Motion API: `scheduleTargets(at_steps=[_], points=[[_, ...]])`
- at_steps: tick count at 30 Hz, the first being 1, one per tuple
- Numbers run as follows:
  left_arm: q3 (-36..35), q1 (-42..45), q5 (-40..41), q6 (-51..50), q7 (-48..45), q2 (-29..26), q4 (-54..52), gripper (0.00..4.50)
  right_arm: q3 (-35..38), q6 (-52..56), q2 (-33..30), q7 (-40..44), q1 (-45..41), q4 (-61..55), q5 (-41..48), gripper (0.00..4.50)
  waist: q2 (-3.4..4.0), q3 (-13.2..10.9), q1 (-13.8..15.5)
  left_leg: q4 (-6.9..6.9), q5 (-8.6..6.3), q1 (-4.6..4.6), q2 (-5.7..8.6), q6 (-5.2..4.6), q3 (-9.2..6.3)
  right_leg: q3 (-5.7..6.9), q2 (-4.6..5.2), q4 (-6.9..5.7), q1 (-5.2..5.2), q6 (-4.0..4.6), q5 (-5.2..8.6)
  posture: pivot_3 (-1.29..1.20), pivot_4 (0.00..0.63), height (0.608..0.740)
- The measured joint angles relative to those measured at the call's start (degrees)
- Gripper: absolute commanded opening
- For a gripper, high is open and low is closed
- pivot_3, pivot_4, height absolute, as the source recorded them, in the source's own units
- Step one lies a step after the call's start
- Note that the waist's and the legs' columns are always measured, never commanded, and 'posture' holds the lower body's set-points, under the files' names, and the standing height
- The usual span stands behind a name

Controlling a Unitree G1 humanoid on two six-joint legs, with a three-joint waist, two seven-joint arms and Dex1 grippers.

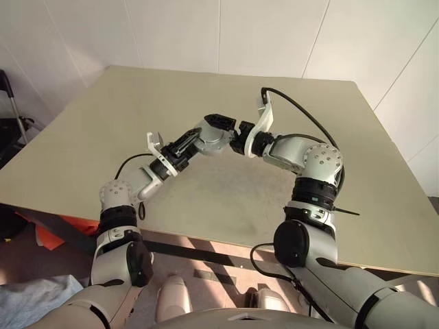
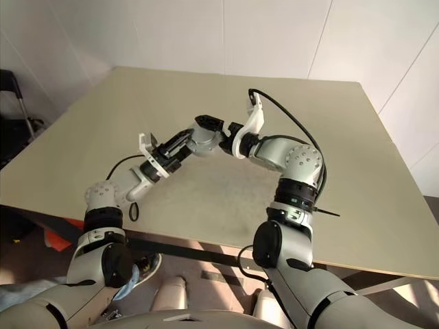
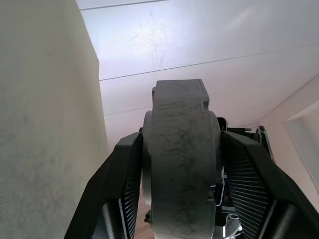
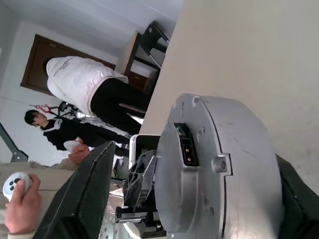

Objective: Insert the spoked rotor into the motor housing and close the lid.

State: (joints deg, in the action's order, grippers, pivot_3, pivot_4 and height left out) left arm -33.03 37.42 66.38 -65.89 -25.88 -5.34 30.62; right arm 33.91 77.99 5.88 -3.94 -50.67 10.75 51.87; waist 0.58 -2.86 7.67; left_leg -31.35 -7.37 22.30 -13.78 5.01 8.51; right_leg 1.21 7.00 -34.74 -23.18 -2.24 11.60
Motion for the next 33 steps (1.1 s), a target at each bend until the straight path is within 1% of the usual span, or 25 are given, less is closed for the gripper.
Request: scheduleTargets(at_steps=[4,8,11,13,20,29,31,32,33], points=[[0.37,-0.28,-0.41,1.47,0.05,-0.04,-0.10,2.10,-1.14,-1.79,-0.18,-0.26,0.80,-0.05,-0.16,4.47,0.00,0.00,0.00,-0.02,0.00,0.00,0.00,0.00,0.00,0.00,0.00,-0.01,0.01,0.00,0.00,0.00,0.000,0.740],[0.17,-1.51,-2.66,6.41,1.63,-1.24,0.00,2.10,-2.76,-5.31,-1.55,-1.26,1.32,-0.05,-2.29,4.47,0.00,0.00,-0.20,-0.04,0.00,-0.05,-0.01,0.00,-0.01,-0.01,-0.01,-0.03,0.02,-0.01,-0.01,0.00,0.000,0.740],[-1.78,-3.31,-3.40,8.73,2.83,-3.24,0.42,2.10,-2.89,-7.90,-2.82,-1.94,1.32,0.04,-3.02,4.47,0.00,0.00,-0.37,-0.04,0.00,-0.05,-0.02,0.00,-0.01,-0.01,-0.02,-0.03,0.03,-0.01,0.00,0.00,0.000,0.740],[-2.78,-3.92,-3.40,9.61,3.16,-3.53,0.34,2.10,-2.95,-8.71,-3.07,-1.99,1.33,0.24,-3.18,4.47,0.00,0.00,-0.32,-0.04,0.00,-0.02,-0.02,0.00,-0.01,0.00,-0.01,-0.02,0.03,-0.01,0.00,0.00,0.000,0.740],[-4.49,-5.08,-5.50,17.17,6.42,-3.93,0.05,2.10,-4.81,-9.06,-3.11,-1.98,1.99,0.76,-3.18,4.47,-0.03,0.00,-0.13,-0.14,0.00,0.00,-0.02,0.00,-0.04,0.02,-0.01,-0.04,0.06,-0.02,-0.01,0.00,0.000,0.740],[-7.77,-5.48,-9.05,24.38,11.02,-8.19,4.12,2.10,-5.71,-9.35,-3.47,-1.96,2.16,2.07,-3.19,4.47,-0.11,0.02,-0.31,-0.20,0.00,0.00,-0.03,0.00,-0.05,0.02,-0.01,-0.07,0.07,-0.03,-0.02,0.00,0.000,0.740],[-7.99,-5.52,-10.05,25.56,11.57,-8.91,5.43,2.82,-5.98,-9.49,-3.46,-1.95,2.15,2.22,-3.19,4.50,-0.15,0.03,-0.29,-0.21,0.00,0.01,-0.04,0.00,-0.07,0.04,-0.01,-0.08,0.08,-0.03,-0.02,0.00,0.000,0.740],[-7.97,-5.66,-10.60,25.99,11.64,-9.42,5.83,3.02,-6.02,-9.52,-3.46,-1.95,2.15,2.46,-3.19,4.50,-0.20,0.03,-0.29,-0.21,0.00,0.01,-0.04,0.00,-0.08,0.05,-0.01,-0.08,0.09,-0.03,-0.02,0.00,0.000,0.740],[-7.97,-5.70,-11.05,26.41,11.63,-9.78,5.91,3.33,-6.01,-9.56,-3.47,-1.97,2.15,2.75,-3.19,4.50,-0.25,0.04,-0.28,-0.22,0.00,0.01,-0.04,0.00,-0.08,0.05,-0.01,-0.08,0.10,-0.03,-0.02,0.00,0.000,0.740]])
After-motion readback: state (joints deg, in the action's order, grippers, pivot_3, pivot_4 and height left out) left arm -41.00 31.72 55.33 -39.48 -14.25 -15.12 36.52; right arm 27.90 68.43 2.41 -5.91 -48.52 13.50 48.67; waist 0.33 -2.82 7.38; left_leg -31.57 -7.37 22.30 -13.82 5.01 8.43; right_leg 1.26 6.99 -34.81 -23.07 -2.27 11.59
